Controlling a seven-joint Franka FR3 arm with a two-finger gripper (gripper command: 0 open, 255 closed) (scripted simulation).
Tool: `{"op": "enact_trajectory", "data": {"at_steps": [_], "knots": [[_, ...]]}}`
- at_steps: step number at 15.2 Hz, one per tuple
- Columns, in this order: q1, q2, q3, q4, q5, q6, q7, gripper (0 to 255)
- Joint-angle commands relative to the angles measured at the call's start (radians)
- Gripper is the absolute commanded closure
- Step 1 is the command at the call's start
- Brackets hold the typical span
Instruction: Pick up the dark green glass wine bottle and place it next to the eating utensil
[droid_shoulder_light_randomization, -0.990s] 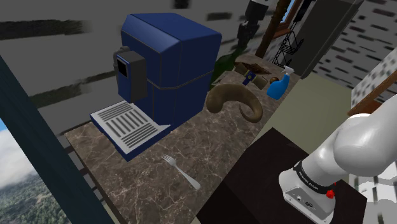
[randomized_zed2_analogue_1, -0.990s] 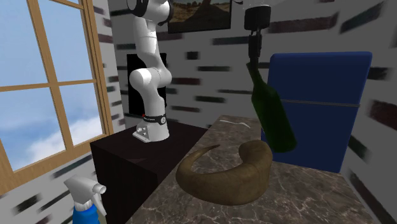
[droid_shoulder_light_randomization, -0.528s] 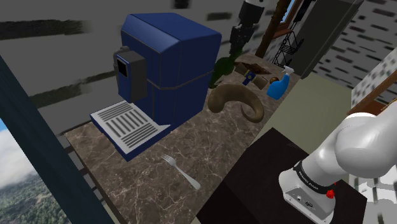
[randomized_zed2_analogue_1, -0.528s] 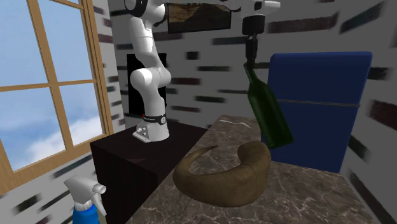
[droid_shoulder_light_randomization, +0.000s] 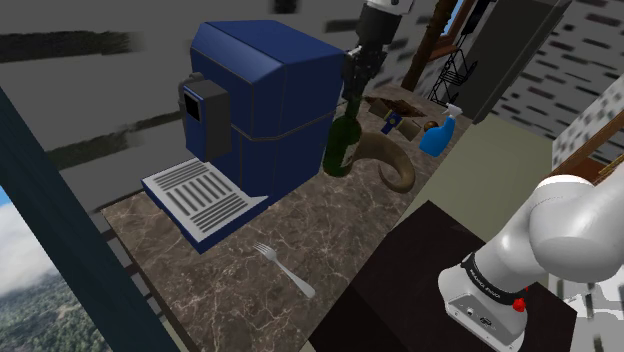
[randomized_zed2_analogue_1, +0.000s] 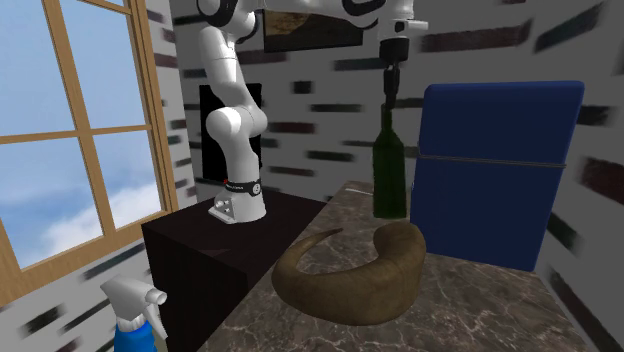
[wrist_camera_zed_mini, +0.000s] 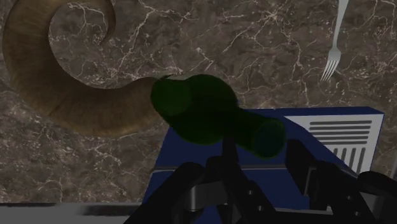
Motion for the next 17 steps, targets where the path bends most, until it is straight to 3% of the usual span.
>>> {"op": "enact_trajectory", "data": {"at_steps": [1,9,17], "knots": [[0.021,-0.006,0.034,-0.004,0.008,0.001,0.054,255],[0.097,0.026,0.163,0.033,0.028,0.010,0.251,255],[0.169,0.128,0.291,0.142,0.013,0.012,0.459,255]]}}
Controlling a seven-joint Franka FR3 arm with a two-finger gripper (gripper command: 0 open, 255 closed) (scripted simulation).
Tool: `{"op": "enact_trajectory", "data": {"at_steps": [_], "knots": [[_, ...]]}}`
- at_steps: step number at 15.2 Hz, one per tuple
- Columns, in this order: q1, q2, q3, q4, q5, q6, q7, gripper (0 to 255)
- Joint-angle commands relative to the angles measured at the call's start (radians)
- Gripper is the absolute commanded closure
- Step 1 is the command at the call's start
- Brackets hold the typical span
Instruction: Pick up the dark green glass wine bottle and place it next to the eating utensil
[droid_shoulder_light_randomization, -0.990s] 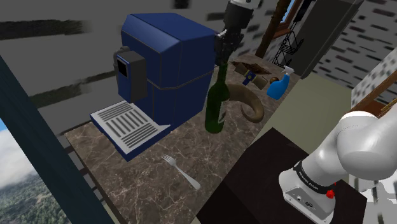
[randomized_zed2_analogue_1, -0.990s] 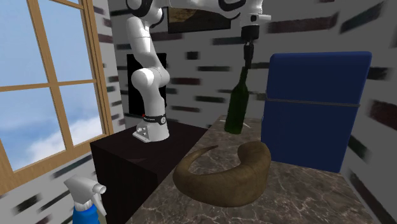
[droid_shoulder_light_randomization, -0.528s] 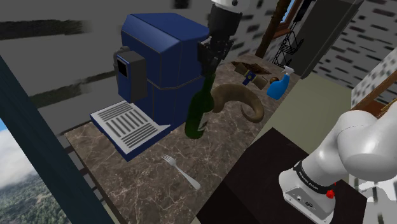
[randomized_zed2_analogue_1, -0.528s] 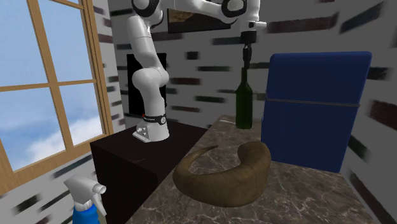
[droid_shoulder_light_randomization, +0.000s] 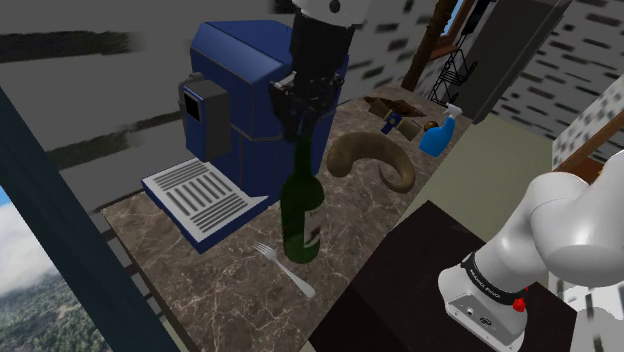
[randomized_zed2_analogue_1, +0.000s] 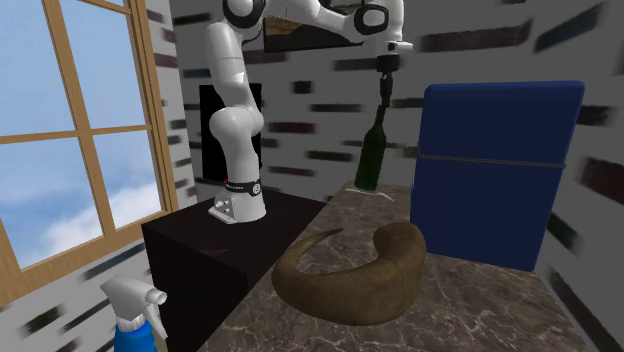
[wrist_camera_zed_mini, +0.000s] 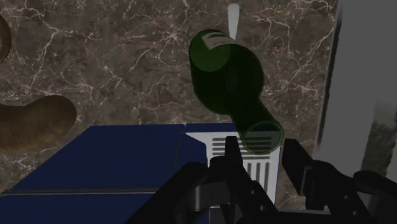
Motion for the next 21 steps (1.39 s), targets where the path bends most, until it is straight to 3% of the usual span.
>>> {"op": "enact_trajectory", "data": {"at_steps": [1,12,21], "knots": [[0.019,0.025,0.030,0.031,-0.008,-0.003,0.054,255],[0.158,0.294,0.171,0.324,-0.142,-0.049,0.356,255],[0.155,0.294,0.167,0.203,-0.144,0.072,0.357,255]]}}
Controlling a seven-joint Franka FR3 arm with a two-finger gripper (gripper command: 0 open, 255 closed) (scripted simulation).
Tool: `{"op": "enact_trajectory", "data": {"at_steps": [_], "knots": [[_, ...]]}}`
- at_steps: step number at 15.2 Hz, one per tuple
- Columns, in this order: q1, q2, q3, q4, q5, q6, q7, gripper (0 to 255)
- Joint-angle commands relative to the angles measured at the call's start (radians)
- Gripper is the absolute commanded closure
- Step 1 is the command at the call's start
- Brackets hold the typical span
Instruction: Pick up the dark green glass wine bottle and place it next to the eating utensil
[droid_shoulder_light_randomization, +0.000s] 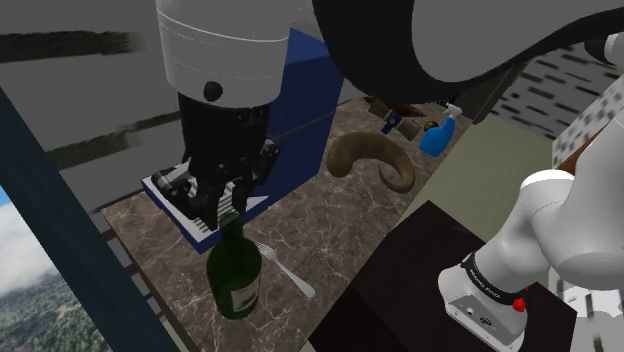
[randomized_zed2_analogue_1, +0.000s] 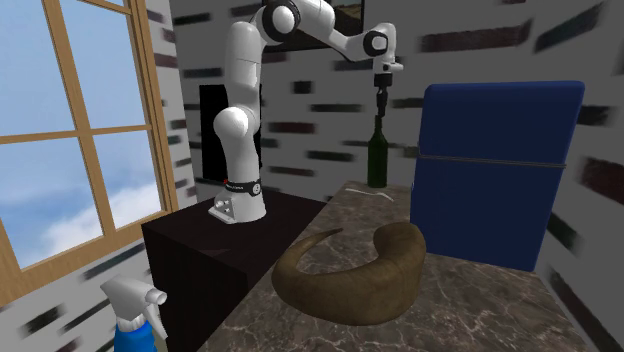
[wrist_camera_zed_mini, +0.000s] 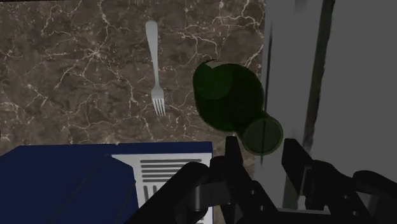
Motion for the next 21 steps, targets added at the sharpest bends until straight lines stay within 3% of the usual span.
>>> {"op": "enact_trajectory", "data": {"at_steps": [1,7,14,15,21], "knots": [[0.000,0.003,-0.001,-0.022,-0.002,0.025,0.001,255],[0.000,0.016,-0.003,-0.092,-0.011,0.107,0.006,255],[0.000,0.016,-0.002,-0.092,-0.011,0.107,0.006,255],[0.000,0.016,-0.002,-0.092,-0.010,0.106,0.006,0],[-0.001,0.007,-0.002,-0.068,-0.005,0.076,0.003,0]]}}
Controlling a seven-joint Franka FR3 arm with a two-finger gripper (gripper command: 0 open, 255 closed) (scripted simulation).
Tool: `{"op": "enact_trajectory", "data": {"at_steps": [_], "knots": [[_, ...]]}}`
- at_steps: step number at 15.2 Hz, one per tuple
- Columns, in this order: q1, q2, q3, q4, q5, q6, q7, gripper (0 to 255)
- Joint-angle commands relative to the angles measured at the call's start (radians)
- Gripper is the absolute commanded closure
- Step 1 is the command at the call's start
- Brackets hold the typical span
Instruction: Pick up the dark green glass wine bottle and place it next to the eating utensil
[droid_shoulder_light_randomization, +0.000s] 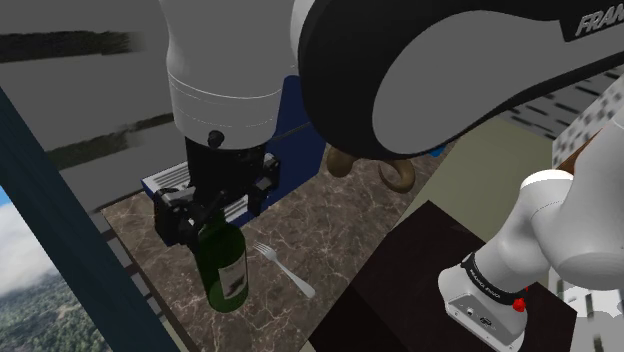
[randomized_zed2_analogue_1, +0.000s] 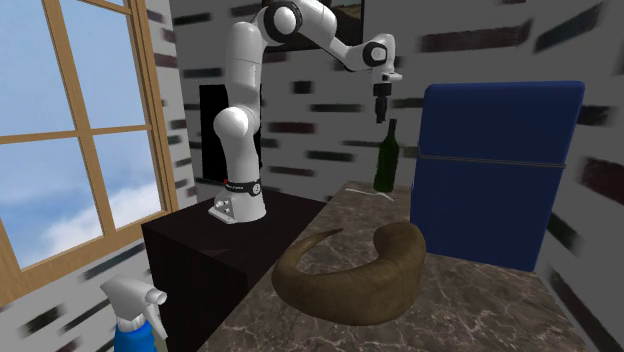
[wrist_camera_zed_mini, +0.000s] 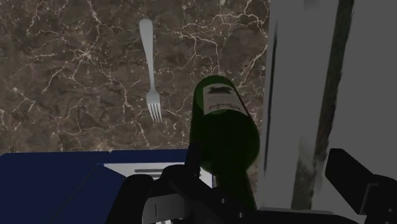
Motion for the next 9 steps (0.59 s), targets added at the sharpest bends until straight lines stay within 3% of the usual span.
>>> {"op": "enact_trajectory", "data": {"at_steps": [1,3,9], "knots": [[-0.003,-0.015,0.001,0.035,0.009,-0.048,-0.008,0],[-0.004,-0.025,0.001,0.083,0.015,-0.105,-0.012,0],[-0.004,-0.025,0.001,0.083,0.015,-0.105,-0.012,0]]}}
